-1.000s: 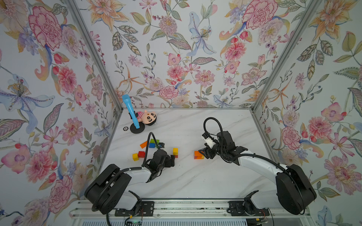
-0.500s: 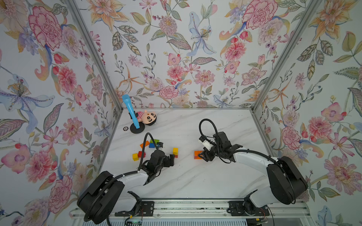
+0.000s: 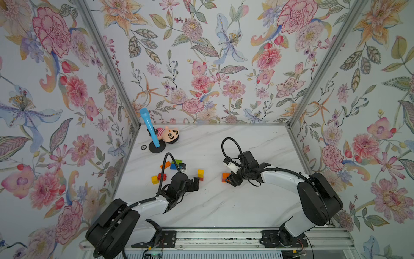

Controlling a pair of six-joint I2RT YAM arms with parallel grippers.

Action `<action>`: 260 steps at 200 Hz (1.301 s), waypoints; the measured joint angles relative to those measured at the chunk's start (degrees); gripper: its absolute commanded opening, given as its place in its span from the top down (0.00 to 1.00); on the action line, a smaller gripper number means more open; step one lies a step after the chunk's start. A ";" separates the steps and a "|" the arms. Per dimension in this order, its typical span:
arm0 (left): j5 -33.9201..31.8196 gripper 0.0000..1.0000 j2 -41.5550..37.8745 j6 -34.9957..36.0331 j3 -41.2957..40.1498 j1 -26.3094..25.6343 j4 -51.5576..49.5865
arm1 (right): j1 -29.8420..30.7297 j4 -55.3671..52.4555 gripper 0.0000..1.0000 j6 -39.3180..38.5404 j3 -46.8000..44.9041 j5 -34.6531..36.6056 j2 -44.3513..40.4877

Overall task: Assemble the letter p with lego
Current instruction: Pick up the lego brick from the center of the board.

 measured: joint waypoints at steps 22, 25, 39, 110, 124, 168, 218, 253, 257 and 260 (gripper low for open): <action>-0.17 0.06 -1.22 0.00 -0.70 0.00 -0.13 | 1.18 -0.33 0.41 -0.76 0.63 -0.02 1.05; -0.20 0.06 -1.44 0.00 -0.81 0.00 -0.17 | 1.29 -0.39 0.42 -0.83 0.63 -0.02 1.07; -0.24 0.06 -2.14 0.00 -1.18 0.00 -0.52 | 1.73 -0.72 0.47 -1.14 0.63 -0.04 1.09; -0.46 0.06 -2.97 0.22 -1.70 0.28 -1.44 | 3.52 -0.44 0.62 -2.25 0.63 0.59 1.09; -0.59 0.06 -3.13 0.31 -1.70 0.44 -1.44 | 4.24 -0.28 0.65 -2.47 0.63 0.66 1.07; -0.57 0.06 -3.69 0.42 -1.95 0.74 -1.40 | 4.46 -0.24 0.67 -2.86 0.63 0.59 -0.07; 3.19 0.06 -7.65 0.42 -3.30 6.08 -1.16 | 4.52 -3.34 0.66 -6.21 6.62 -4.50 -2.34; 7.67 0.05 -10.45 1.40 -3.32 9.27 -0.83 | 5.29 -8.28 0.67 -11.32 18.80 -8.22 -0.07; 7.98 0.04 -10.71 1.55 -3.32 9.35 -0.87 | 5.40 -8.76 0.67 -11.89 20.06 -8.52 0.46; 8.31 0.04 -10.91 1.55 -3.32 9.42 -0.96 | 5.51 -9.33 0.67 -12.37 21.31 -8.92 1.05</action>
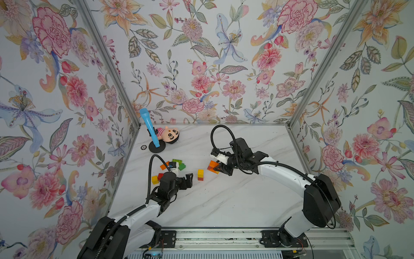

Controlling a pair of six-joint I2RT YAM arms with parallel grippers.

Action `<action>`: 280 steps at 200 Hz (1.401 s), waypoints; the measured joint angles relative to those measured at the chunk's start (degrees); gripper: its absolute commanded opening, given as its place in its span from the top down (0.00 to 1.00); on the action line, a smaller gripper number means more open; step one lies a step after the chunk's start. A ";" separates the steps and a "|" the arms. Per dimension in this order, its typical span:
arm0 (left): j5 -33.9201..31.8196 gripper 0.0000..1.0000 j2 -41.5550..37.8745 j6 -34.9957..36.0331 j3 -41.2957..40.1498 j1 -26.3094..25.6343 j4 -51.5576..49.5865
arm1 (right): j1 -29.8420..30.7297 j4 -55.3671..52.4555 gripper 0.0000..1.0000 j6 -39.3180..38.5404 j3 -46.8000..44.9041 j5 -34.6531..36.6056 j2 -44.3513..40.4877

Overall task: Assemble the letter p with lego
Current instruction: Pick up the lego brick from the center of the board, then assemble the lego brick with the lego brick.

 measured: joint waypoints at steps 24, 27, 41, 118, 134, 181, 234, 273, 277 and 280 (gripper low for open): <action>2.29 0.03 -2.27 0.42 0.00 1.07 -0.04 | 0.85 -4.48 0.67 -3.80 7.72 -1.40 4.79; 2.45 0.04 -2.51 0.42 0.00 1.22 -0.02 | 0.92 -5.07 0.67 -4.20 8.52 -1.46 5.40; 3.54 0.03 -3.41 0.44 0.00 2.08 0.00 | 1.60 -8.31 0.68 -6.27 12.15 -1.64 8.59; 9.18 0.03 -3.32 0.37 -0.66 5.66 2.56 | 3.41 -21.92 0.68 -12.98 25.86 -1.92 19.37; 9.84 0.03 -3.13 0.35 -0.66 5.95 2.86 | 3.45 -23.06 0.69 -13.51 27.63 -1.90 20.04; 10.64 0.03 -3.04 0.37 -0.66 5.99 3.23 | 3.67 -25.05 0.69 -13.73 29.75 -1.68 22.49; 11.78 0.03 -2.47 0.35 -0.66 6.01 3.63 | 4.76 -25.92 0.69 -12.13 32.11 -0.87 25.05; 11.76 0.03 -2.49 0.35 -0.63 6.01 3.63 | 4.85 -25.86 0.71 -10.75 32.46 0.00 25.22; 11.78 0.03 -2.49 0.35 -0.63 6.01 3.63 | 4.85 -25.88 0.71 -10.71 32.46 0.04 25.24; 11.78 0.03 -2.49 0.35 -0.63 6.01 3.63 | 4.85 -25.88 0.72 -10.69 32.46 0.07 25.24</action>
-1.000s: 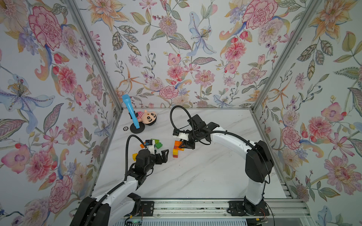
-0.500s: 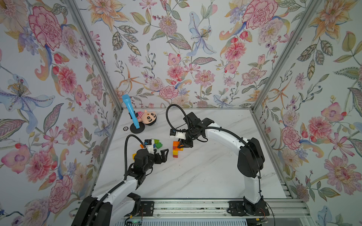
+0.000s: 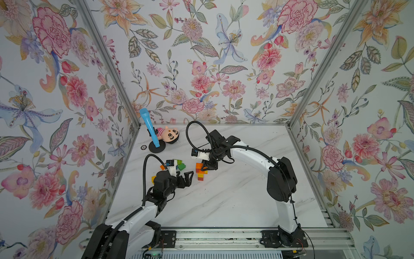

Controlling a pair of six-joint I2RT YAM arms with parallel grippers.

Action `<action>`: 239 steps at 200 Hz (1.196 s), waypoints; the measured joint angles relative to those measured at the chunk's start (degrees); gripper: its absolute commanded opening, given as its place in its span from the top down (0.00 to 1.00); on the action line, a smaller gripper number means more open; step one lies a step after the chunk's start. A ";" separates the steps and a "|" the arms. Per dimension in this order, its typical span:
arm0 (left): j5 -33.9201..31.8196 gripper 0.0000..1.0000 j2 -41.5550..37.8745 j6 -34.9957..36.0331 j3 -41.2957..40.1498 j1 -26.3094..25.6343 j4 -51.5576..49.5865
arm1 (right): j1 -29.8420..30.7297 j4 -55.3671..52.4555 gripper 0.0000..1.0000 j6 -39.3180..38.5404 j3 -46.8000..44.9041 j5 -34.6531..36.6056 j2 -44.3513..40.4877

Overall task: Assemble the letter p with lego
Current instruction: Assemble the lego brick with the lego brick.

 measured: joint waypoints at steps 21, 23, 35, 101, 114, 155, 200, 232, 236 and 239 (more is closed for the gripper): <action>0.07 0.03 0.00 0.00 0.00 0.00 0.00 | 0.00 0.00 0.72 0.39 0.02 0.00 -0.02; 0.11 0.03 0.00 0.00 0.00 0.00 0.00 | 0.00 0.00 0.72 0.39 0.02 0.00 -0.02; 0.42 0.03 0.02 0.00 0.00 0.00 0.00 | 0.00 0.00 0.72 0.61 0.02 0.00 -0.02; 0.83 0.03 1.25 -0.02 0.02 0.00 0.13 | 0.00 -0.04 0.72 1.90 0.11 0.20 -0.02; 0.83 0.03 1.27 -0.02 0.02 0.00 0.46 | 0.00 -0.04 0.73 1.92 0.11 0.22 -0.02; 0.92 0.03 1.40 -0.02 0.02 0.00 1.51 | 0.00 -0.07 0.74 2.14 0.11 0.68 -0.15; 1.03 0.03 2.01 -0.02 0.02 0.00 1.99 | 0.00 -0.57 0.74 2.36 0.09 1.05 -0.90; 1.03 0.03 2.05 -0.02 0.02 0.00 2.51 | 0.00 -0.63 0.74 2.80 0.09 1.07 -1.53; 1.03 0.03 2.05 -0.02 0.02 0.00 2.51 | 0.00 -0.63 0.74 2.80 0.09 1.07 -1.53; 1.03 0.03 2.05 -0.02 0.02 0.00 2.51 | 0.00 -0.63 0.74 2.82 0.09 1.09 -1.53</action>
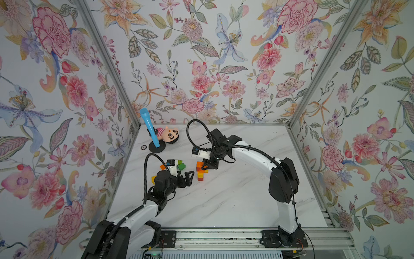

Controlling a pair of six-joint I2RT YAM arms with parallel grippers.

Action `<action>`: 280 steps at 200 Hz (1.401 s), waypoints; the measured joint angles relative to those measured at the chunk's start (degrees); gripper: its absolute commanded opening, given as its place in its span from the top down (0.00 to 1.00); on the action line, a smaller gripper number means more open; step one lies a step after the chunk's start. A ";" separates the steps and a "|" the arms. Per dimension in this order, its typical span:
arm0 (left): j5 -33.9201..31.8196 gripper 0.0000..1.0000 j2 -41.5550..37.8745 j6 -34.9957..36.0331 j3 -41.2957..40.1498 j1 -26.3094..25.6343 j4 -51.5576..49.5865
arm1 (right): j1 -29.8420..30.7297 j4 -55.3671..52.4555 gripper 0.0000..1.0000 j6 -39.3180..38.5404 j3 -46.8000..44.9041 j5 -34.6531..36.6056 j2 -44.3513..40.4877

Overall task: Assemble the letter p with lego
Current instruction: Assemble the lego brick with the lego brick.

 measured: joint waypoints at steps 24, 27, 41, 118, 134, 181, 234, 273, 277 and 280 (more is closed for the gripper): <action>0.00 0.03 0.00 0.00 0.00 0.02 0.00 | 0.00 0.00 0.74 0.17 -0.50 0.00 0.00; 0.00 0.03 0.00 0.00 0.00 0.04 0.00 | 0.00 -0.04 0.74 0.20 -0.55 0.00 0.00; 0.00 0.02 0.00 0.00 0.00 0.04 0.00 | 0.00 -0.09 0.74 0.20 -0.68 0.11 0.00; 0.00 0.02 0.00 -0.02 0.00 0.02 0.04 | 0.00 -0.07 0.75 0.39 -1.29 0.46 0.00; 0.02 0.02 0.00 -0.02 0.00 0.04 0.07 | 0.02 -0.07 0.75 0.39 -1.29 0.46 0.00; 0.44 0.02 0.00 -0.44 0.00 0.04 0.09 | 0.52 -0.04 0.75 0.37 -1.53 0.50 0.00; 1.33 0.02 0.00 -0.87 0.00 0.04 0.09 | 0.74 -0.02 0.75 0.39 -1.64 0.94 0.00; 1.53 0.02 -0.76 -1.55 0.70 0.04 -0.02 | 0.94 0.02 0.76 0.59 -1.64 1.49 0.00; 1.57 0.02 -0.92 -1.75 0.87 0.04 -0.02 | 1.03 0.02 0.76 0.59 -1.64 1.51 0.00; 1.62 0.02 -1.05 -1.92 1.03 0.04 0.04 | 1.05 0.02 0.76 0.61 -1.64 1.51 0.00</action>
